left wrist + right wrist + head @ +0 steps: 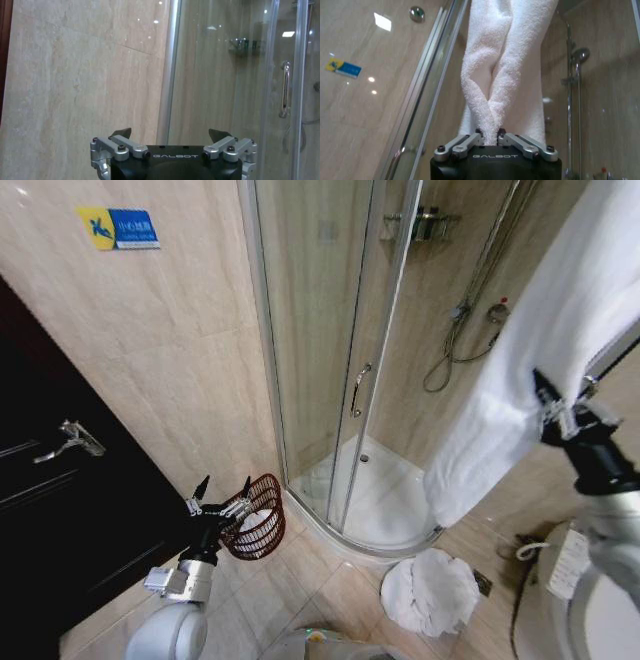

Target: Discard the used towel into the hamper.

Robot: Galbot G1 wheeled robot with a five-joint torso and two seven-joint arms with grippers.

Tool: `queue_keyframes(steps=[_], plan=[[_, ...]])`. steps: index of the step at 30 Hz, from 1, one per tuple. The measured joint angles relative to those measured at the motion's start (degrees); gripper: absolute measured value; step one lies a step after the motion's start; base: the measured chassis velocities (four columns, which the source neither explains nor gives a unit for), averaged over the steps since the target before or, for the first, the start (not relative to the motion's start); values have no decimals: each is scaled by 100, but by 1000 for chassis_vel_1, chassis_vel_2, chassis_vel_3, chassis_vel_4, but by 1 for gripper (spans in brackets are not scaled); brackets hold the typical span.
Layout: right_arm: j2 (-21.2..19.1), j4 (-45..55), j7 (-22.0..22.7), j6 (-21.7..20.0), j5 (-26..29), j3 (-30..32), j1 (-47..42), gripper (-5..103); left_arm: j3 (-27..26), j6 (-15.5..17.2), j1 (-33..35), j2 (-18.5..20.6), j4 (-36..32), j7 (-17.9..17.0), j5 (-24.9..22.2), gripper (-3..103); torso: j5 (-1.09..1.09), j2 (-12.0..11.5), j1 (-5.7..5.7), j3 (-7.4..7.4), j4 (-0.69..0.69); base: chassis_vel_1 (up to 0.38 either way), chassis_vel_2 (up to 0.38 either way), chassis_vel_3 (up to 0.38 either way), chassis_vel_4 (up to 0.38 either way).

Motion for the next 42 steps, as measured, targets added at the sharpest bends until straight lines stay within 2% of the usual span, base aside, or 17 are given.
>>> queue_keyframes(steps=[7,15,18,25,28,30,37,38,42], plan=[[404,-311,-232,279,-476,-432,-108,7,0,0,0,0,0,0,0,100,-2,-1,0,0,0,0,0,0,0],[656,-592,-415,629,-712,-655,-249,7,0,0,0,0,0,0,0,100,-1,-1,0,0,0,0,0,0,0],[783,-401,-533,881,-831,-679,-453,7,0,0,0,0,0,0,0,100,0,-1,0,0,-1,0,0,0,0],[939,295,-594,1191,-946,-442,-671,7,0,0,0,0,0,0,0,100,1,-1,0,0,-1,0,0,0,0],[945,505,-550,1226,-945,-339,-693,7,0,0,0,0,0,0,0,100,-7,0,0,0,0,0,0,0,0],[945,682,-461,1218,-931,-265,-689,7,-1,0,0,0,0,0,0,100,2,0,1,0,1,0,0,0,0],[958,806,-250,1177,-928,-167,-533,7,0,0,0,0,0,0,0,100,2,0,1,0,-1,0,0,0,0],[974,852,-107,1154,-950,-115,-473,7,0,0,0,0,0,0,0,100,-4,1,0,0,-1,0,0,0,0],[1014,949,346,1045,-1003,-37,-329,7,0,0,0,0,0,0,0,100,1,0,0,0,0,0,0,0,0]])
